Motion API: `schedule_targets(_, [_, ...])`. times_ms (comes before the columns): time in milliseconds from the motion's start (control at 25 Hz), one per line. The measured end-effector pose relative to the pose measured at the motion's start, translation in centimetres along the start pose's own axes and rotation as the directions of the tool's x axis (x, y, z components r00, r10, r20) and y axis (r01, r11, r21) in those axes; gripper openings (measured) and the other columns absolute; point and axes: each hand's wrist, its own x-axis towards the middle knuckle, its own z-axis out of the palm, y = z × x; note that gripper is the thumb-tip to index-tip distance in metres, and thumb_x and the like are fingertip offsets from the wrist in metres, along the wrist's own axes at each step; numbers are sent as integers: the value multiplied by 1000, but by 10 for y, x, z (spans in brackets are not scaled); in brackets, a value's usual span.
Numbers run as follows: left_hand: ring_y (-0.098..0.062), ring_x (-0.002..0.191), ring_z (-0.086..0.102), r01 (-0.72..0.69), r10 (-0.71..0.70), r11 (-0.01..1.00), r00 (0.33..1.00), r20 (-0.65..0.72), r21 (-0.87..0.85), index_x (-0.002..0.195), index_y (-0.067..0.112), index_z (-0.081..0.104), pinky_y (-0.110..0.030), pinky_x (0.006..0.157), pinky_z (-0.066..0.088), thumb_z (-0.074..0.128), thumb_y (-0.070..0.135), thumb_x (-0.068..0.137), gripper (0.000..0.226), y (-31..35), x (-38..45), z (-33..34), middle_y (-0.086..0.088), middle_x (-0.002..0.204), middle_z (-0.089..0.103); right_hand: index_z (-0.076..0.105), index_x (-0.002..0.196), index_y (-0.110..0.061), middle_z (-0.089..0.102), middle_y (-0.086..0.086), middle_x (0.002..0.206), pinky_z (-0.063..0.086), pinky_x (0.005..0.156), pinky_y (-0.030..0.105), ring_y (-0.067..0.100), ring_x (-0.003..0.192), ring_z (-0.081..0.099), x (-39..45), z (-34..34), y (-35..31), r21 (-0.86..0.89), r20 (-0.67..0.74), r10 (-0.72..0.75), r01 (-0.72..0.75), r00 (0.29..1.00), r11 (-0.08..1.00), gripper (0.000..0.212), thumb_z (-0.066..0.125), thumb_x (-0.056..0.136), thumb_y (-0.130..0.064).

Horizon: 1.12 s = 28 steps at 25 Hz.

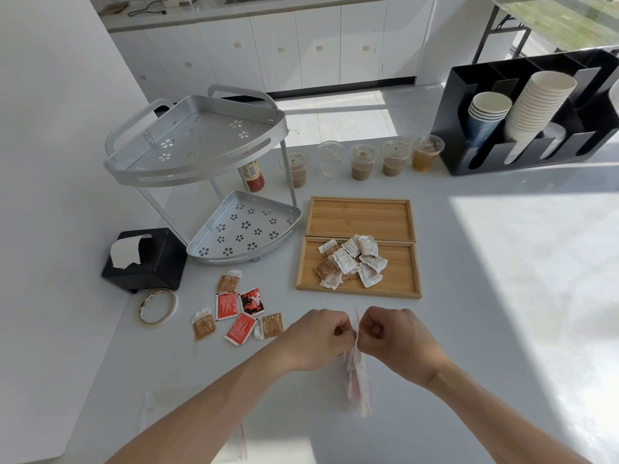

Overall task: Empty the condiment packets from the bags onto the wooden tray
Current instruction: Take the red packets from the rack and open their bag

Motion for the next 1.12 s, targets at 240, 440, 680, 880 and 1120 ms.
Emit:
schedule_targets(240, [-14,64,55,13,24,981,983,-184,196,69,20,61,-35,63,49,57,30,81,16,-5,-4,-18,6,66,62,51,68,-21,52,-9,61,42,59,31,18,64,49,2,-33,13,-244,-40,16,-25,999,970,11,56,78,-24])
schedule_targets(440, [-10,66,54,-17,80,935,983,-163,355,69,23,61,-26,59,40,58,36,77,16,0,-4,-20,11,64,57,53,80,-25,63,-10,77,41,58,29,20,73,58,0,-36,10,-465,-45,-80,50,996,884,12,47,82,-35])
schedule_targets(680, [-5,52,45,-51,67,991,989,-135,123,64,20,60,-28,56,40,60,30,80,20,1,-5,-17,10,56,54,45,75,-27,55,-9,70,33,53,28,19,69,54,0,-14,4,-316,50,220,-194,974,929,30,53,77,-56])
schedule_targets(880, [-8,61,51,-27,86,922,987,-136,385,65,27,54,-25,57,38,58,33,78,15,-4,-14,-29,13,61,54,50,86,-30,64,-8,74,39,57,27,17,76,61,-3,-41,15,-343,175,191,-123,966,931,16,62,76,-31])
schedule_targets(1120, [-22,72,56,-138,193,640,981,16,756,79,21,56,-30,60,36,52,32,85,12,9,-15,-38,0,86,67,43,94,-30,69,-8,88,41,64,31,19,74,57,-1,-50,11,-573,172,-130,207,976,793,20,62,87,-32])
